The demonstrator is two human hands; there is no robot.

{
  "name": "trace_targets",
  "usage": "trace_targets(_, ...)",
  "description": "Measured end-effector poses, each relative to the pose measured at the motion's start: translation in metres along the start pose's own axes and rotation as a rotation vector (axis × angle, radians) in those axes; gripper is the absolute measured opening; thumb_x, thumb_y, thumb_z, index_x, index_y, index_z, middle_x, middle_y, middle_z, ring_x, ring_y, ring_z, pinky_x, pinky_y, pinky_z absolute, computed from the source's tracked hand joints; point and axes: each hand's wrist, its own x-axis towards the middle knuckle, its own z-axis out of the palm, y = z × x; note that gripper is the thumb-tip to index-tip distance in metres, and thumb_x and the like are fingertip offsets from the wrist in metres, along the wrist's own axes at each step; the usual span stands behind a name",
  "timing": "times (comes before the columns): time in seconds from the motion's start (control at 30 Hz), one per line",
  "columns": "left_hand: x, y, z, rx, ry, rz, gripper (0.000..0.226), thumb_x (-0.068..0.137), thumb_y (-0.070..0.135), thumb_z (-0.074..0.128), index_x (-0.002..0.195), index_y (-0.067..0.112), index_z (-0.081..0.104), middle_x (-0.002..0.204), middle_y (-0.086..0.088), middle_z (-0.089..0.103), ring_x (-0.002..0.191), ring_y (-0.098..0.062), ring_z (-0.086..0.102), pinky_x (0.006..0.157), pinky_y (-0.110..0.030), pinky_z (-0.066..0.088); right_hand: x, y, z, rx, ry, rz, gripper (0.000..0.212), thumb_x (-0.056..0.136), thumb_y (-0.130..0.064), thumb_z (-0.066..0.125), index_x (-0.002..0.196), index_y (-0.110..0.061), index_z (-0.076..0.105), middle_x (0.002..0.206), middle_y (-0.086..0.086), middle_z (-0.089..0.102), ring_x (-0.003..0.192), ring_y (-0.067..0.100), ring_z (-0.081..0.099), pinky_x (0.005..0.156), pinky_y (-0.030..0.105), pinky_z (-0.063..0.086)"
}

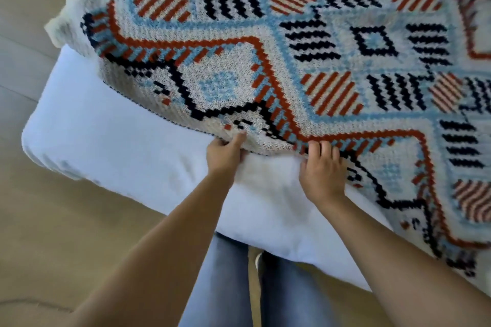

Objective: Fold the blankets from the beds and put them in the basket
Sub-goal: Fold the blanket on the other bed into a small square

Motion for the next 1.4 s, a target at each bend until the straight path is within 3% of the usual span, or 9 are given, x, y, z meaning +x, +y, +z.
trace_targets(0.17,-0.050,-0.042,0.085,0.036,-0.311,-0.075,0.015,0.082,0.026,0.068,0.077,0.012,0.064,0.079,-0.004,0.065,0.073,-0.015,0.061,0.062,-0.026,0.047,-0.016,0.040,0.008,0.052,0.037,0.088,0.038,0.086,-0.018,0.053,0.121,-0.004,0.046,0.119,0.019,0.049,0.106,0.035,0.046,0.079,0.044,0.038)
trace_targets(0.4,-0.091,-0.069,0.152,0.207,-0.362,0.039,0.023,0.077,0.025,0.074,0.064,0.015,0.058,0.060,0.005,0.064,0.060,-0.010,0.061,0.054,-0.018,0.047,-0.068,0.136,0.029,0.037,0.052,0.250,0.056,0.082,-0.025,0.060,0.131,-0.011,0.038,0.127,0.017,0.045,0.114,0.035,0.042,0.089,0.044,0.036)
trace_targets(0.5,-0.104,-0.092,0.171,0.221,-0.363,-0.003,0.026,0.073,0.026,0.078,0.075,0.008,0.060,0.075,-0.002,0.066,0.077,-0.016,0.064,0.076,-0.027,0.051,-0.099,0.186,0.045,0.037,-0.039,0.332,0.073,0.083,-0.032,0.063,0.141,-0.012,0.025,0.140,0.016,0.034,0.125,0.035,0.033,0.098,0.046,0.031)
trace_targets(0.6,-0.122,-0.121,0.196,0.252,-0.339,-0.034,0.033,0.073,0.033,0.076,0.086,0.009,0.058,0.081,-0.003,0.061,0.079,-0.018,0.058,0.078,-0.030,0.045,-0.126,0.229,0.061,0.049,-0.133,0.396,0.085,0.081,-0.042,0.064,0.145,-0.016,0.014,0.147,0.014,0.025,0.131,0.034,0.028,0.102,0.045,0.030)
trace_targets(0.73,-0.151,-0.163,0.228,0.226,-0.349,-0.057,0.051,0.077,0.031,0.072,0.115,0.003,0.053,0.106,-0.011,0.062,0.100,-0.029,0.059,0.092,-0.044,0.049,-0.152,0.262,0.073,0.074,-0.162,0.367,0.067,0.090,-0.024,0.054,0.145,-0.014,0.018,0.147,0.011,0.028,0.130,0.032,0.031,0.099,0.044,0.036)
trace_targets(0.83,-0.177,-0.192,0.251,0.274,-0.374,-0.039,0.010,0.085,0.020,0.064,0.085,0.011,0.060,0.086,-0.008,0.064,0.084,-0.026,0.061,0.082,-0.040,0.053,-0.164,0.284,0.076,0.151,-0.090,0.324,0.040,0.091,-0.009,0.045,0.131,-0.009,0.041,0.130,0.013,0.047,0.115,0.032,0.045,0.084,0.043,0.045)
trace_targets(1.1,-0.208,-0.254,0.254,0.378,-0.257,-0.110,0.015,0.091,0.020,0.057,0.086,0.006,0.060,0.077,-0.007,0.066,0.076,-0.021,0.067,0.078,-0.040,0.054,-0.195,0.334,0.071,0.377,-0.383,0.115,0.020,0.087,-0.029,0.051,0.075,-0.013,0.052,0.070,0.005,0.053,0.073,0.030,0.056,0.051,0.028,0.034)
trace_targets(1.27,-0.223,-0.261,0.275,0.371,-0.380,-0.159,0.026,0.080,0.030,0.070,0.093,0.009,0.062,0.092,-0.006,0.069,0.084,-0.015,0.068,0.066,-0.027,0.052,-0.199,0.364,0.082,0.722,0.142,0.667,0.043,0.081,-0.026,0.060,0.117,-0.004,0.052,0.114,0.018,0.053,0.107,0.034,0.048,0.086,0.042,0.044)
trace_targets(1.4,-0.244,-0.265,0.297,0.463,-0.506,-0.217,0.035,0.080,0.032,0.071,0.107,0.013,0.061,0.105,-0.002,0.065,0.097,-0.017,0.061,0.080,-0.033,0.049,-0.187,0.375,0.086,0.807,0.053,1.085,0.062,0.078,-0.039,0.064,0.123,-0.004,0.041,0.126,0.018,0.044,0.118,0.038,0.041,0.090,0.044,0.039)
